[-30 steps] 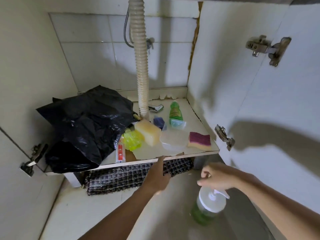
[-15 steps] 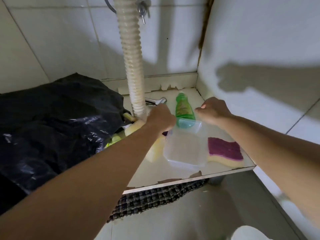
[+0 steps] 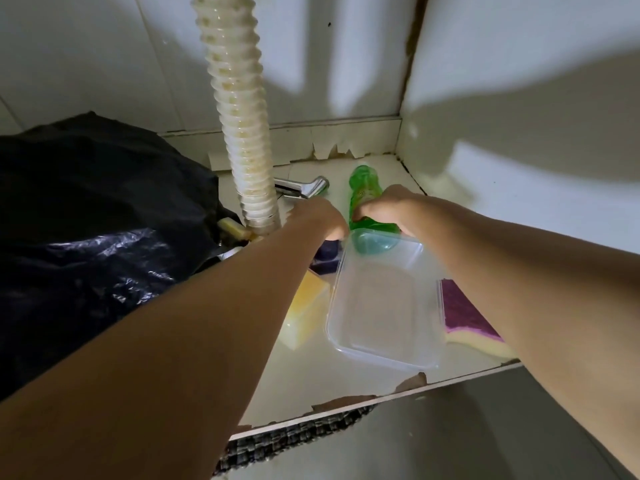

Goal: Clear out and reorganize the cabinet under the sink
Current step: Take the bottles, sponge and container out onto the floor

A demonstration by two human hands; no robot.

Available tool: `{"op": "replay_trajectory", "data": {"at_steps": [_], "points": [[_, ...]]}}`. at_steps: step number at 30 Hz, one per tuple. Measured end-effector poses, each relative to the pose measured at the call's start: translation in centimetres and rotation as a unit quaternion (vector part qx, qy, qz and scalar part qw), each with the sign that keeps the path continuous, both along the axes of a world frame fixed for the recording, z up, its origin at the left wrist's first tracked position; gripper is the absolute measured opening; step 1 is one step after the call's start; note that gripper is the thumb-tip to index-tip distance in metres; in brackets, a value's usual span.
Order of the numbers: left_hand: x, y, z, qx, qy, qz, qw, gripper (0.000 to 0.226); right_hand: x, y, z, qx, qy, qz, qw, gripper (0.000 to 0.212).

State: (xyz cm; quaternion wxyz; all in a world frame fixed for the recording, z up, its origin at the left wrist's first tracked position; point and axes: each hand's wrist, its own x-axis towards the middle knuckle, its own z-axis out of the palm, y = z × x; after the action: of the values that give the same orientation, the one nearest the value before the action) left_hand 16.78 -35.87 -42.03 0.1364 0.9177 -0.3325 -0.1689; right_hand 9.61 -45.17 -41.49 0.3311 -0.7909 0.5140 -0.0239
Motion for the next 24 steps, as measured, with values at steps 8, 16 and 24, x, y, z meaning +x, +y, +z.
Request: {"op": "replay_trajectory", "data": {"at_steps": [8,16,24], "points": [[-0.2,0.1,1.6,-0.123,0.05,0.027,0.991,0.024,-2.3,-2.1,1.5,0.056,-0.132,-0.105,0.984,0.059],[-3.4,2.9,6.3,-0.328,0.013,0.01,0.945,0.035,-9.5,0.0,7.2,0.23,-0.443,-0.169,0.85,0.056],[-10.2,11.5,10.5,-0.392,-0.001,-0.053,0.918,0.039,-20.6,11.2,9.2,0.419,-0.552,-0.015,0.721,0.078]]}}
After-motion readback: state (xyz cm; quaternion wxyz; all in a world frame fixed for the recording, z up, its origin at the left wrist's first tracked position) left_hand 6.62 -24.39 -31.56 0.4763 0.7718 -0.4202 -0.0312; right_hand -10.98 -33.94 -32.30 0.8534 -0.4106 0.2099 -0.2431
